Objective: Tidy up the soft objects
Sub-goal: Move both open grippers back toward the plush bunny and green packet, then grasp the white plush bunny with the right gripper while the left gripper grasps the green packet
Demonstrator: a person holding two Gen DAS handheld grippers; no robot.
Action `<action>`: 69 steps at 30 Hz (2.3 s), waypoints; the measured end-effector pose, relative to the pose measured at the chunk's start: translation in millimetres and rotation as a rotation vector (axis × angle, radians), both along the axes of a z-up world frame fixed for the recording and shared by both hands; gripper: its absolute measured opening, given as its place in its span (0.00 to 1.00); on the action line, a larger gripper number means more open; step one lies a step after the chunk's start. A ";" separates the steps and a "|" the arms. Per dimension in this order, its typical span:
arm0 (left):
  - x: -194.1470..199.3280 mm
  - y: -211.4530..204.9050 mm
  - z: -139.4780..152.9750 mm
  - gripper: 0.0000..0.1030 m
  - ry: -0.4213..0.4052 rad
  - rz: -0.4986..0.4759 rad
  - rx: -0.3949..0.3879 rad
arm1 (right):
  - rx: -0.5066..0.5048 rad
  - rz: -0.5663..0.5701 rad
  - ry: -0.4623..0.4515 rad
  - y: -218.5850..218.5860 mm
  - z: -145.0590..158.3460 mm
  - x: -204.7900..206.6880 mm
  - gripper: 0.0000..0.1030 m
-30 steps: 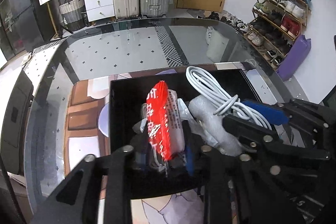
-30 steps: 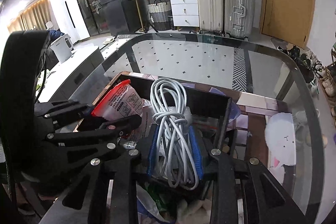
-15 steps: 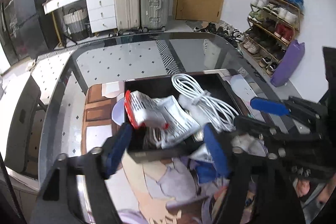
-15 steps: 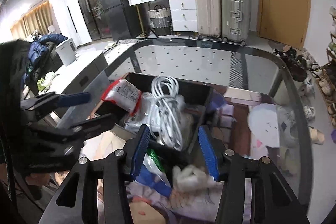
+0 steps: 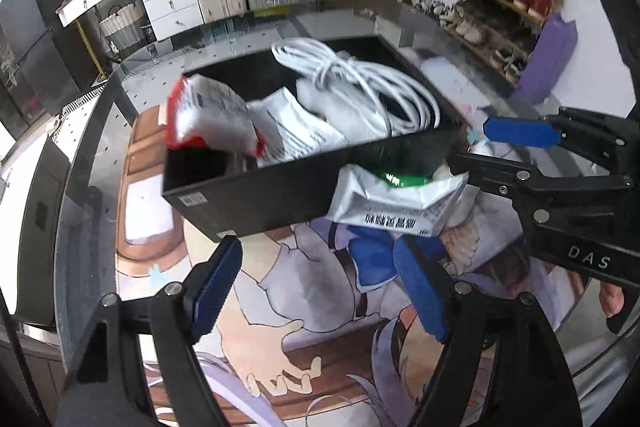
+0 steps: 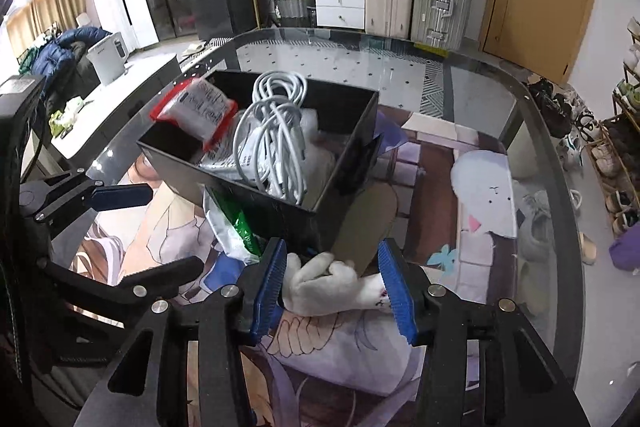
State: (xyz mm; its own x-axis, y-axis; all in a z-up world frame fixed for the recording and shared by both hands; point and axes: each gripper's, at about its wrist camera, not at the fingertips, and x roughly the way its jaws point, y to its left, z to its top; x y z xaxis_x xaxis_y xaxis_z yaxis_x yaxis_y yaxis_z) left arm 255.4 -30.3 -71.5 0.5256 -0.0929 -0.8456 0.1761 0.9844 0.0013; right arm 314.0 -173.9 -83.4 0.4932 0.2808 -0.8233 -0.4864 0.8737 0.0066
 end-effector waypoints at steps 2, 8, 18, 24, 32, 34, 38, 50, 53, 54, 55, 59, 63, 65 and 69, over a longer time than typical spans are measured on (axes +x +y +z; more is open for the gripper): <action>-1.3 1.6 -0.4 0.76 0.005 0.004 0.001 | -0.009 0.029 0.014 6.8 -3.0 -3.5 0.49; -10.6 17.2 10.0 0.77 -0.013 0.016 -0.027 | 0.012 0.112 0.029 18.1 2.3 -20.9 0.46; -13.0 -7.2 -5.5 0.77 0.032 -0.064 -0.005 | 0.028 0.003 0.070 -5.4 -0.9 -6.6 0.46; -4.6 -43.0 -23.7 0.77 0.053 -0.105 0.078 | 0.027 -0.063 0.057 -22.7 -7.3 9.6 0.46; -4.1 -38.5 -32.3 0.77 0.079 -0.091 0.075 | -0.014 -0.101 0.099 -34.5 -29.3 32.9 0.46; -3.8 -31.8 -32.1 0.77 0.078 -0.083 0.078 | 0.014 -0.094 0.123 -36.3 -28.7 29.6 0.46; -4.7 -13.8 -31.7 0.77 0.087 -0.052 0.066 | 0.020 -0.030 0.154 -30.1 -26.7 12.9 0.46; -22.9 14.5 -35.5 0.77 0.115 -0.071 0.034 | 0.040 0.014 0.119 -23.2 -12.8 -6.2 0.48; -29.0 26.4 -36.5 0.77 0.126 -0.081 0.030 | 0.011 0.042 0.146 -18.3 -19.3 -8.8 0.48; -31.1 29.6 -36.9 0.77 0.128 -0.079 0.032 | -0.002 0.056 0.151 -16.5 -21.3 -11.0 0.48; -31.3 31.7 -37.2 0.78 0.131 -0.079 0.028 | -0.005 0.068 0.155 -15.9 -21.9 -13.2 0.48; -30.7 52.6 -36.4 0.78 0.144 -0.036 0.018 | 0.015 0.128 0.215 -13.9 -22.1 -23.2 0.48; -31.8 68.4 -28.9 0.78 0.140 0.008 -0.006 | 0.019 0.208 0.243 -4.4 -20.3 -40.7 0.48; -33.1 73.9 -18.8 0.78 0.119 0.017 -0.064 | 0.033 0.228 0.225 0.3 -14.9 -46.8 0.48; -20.9 70.1 -17.3 0.83 0.124 0.039 -0.106 | 0.007 0.244 0.185 8.9 -12.4 -46.2 0.53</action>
State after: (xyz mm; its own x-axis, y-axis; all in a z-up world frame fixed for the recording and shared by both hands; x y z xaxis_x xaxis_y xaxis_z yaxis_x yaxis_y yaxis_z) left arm 234.6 39.7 -88.8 0.4230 -0.1670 -0.8906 0.1305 0.9839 -0.1224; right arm 267.8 -164.9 -95.8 0.2524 0.3789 -0.8903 -0.6720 0.7307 0.1205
